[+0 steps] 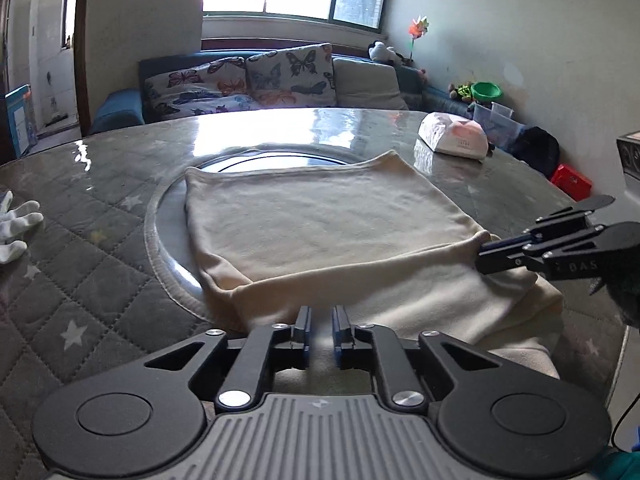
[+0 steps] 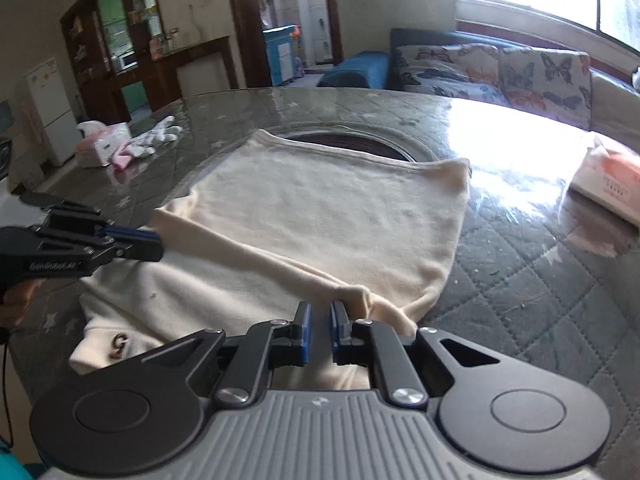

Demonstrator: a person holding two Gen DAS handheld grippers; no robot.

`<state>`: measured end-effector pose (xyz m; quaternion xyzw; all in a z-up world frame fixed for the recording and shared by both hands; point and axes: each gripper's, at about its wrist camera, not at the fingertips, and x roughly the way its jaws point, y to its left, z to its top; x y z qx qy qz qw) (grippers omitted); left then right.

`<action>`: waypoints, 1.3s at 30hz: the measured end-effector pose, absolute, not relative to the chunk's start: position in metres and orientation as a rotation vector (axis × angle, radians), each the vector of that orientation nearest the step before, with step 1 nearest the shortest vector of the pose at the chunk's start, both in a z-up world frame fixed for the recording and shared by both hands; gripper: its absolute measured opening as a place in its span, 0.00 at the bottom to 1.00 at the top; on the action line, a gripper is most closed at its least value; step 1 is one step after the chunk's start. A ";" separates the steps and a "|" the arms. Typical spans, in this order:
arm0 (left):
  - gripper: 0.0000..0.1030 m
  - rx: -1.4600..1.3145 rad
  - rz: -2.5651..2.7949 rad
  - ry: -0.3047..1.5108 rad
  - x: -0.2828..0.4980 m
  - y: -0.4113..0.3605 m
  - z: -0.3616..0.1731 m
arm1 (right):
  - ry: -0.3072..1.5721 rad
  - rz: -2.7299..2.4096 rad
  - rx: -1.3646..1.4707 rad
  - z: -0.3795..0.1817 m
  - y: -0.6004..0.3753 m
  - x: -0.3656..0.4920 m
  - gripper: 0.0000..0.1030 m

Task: Fold clothes

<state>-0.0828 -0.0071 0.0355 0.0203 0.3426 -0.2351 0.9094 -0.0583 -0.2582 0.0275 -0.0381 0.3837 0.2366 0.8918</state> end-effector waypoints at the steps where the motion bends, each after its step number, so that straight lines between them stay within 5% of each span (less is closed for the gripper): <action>1: 0.14 0.038 -0.483 0.703 -0.084 -0.006 0.037 | 0.789 0.508 -0.084 0.030 -0.256 -0.061 0.09; 23: 0.17 0.025 -0.479 0.708 -0.082 -0.006 0.033 | 0.744 0.803 -0.194 0.028 -0.167 -0.081 0.10; 32: 0.20 0.019 -0.473 0.711 -0.081 -0.005 0.032 | 0.729 0.851 -0.184 0.030 -0.171 -0.091 0.00; 39: 0.20 0.013 -0.466 0.715 -0.081 -0.005 0.032 | 0.836 1.218 -0.250 0.045 -0.173 -0.136 0.03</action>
